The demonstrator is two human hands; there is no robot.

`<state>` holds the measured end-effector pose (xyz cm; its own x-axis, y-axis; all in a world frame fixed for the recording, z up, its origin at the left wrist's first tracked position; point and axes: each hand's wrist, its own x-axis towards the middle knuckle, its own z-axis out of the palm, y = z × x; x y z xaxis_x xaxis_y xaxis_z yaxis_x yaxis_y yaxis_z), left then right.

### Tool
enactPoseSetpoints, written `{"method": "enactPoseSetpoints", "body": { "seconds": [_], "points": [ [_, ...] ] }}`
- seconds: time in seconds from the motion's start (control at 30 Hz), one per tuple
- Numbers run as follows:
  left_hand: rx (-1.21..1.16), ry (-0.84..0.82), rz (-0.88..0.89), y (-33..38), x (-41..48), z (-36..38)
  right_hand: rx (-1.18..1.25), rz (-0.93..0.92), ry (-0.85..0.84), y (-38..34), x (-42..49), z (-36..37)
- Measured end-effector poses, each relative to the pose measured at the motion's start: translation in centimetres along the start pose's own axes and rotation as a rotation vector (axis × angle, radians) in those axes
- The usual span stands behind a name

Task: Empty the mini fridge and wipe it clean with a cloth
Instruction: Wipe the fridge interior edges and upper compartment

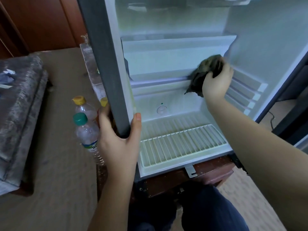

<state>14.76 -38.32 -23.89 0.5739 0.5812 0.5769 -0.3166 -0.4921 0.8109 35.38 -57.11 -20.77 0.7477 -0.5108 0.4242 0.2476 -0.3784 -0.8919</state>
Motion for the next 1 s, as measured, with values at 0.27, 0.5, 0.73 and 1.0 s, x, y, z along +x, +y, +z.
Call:
{"method": "enactPoseSetpoints", "body": {
  "seconds": [0.27,0.5,0.73,1.0],
  "points": [
    [-0.122,0.135,0.014,-1.2,0.3,1.3,0.006,0.053,-0.01,2.9,-0.9,2.4],
    [0.005,0.197,0.031,-1.7,0.1,1.6,0.181,0.267,0.092,-1.7,-4.1,6.3],
    [-0.029,0.189,0.026,-2.0,-0.1,1.6,0.231,0.044,-0.194,-3.8,-9.9,8.8],
    [-0.081,0.143,0.026,-2.1,0.4,1.1,0.083,0.108,0.005,0.5,-0.9,2.6]
  ]
}}
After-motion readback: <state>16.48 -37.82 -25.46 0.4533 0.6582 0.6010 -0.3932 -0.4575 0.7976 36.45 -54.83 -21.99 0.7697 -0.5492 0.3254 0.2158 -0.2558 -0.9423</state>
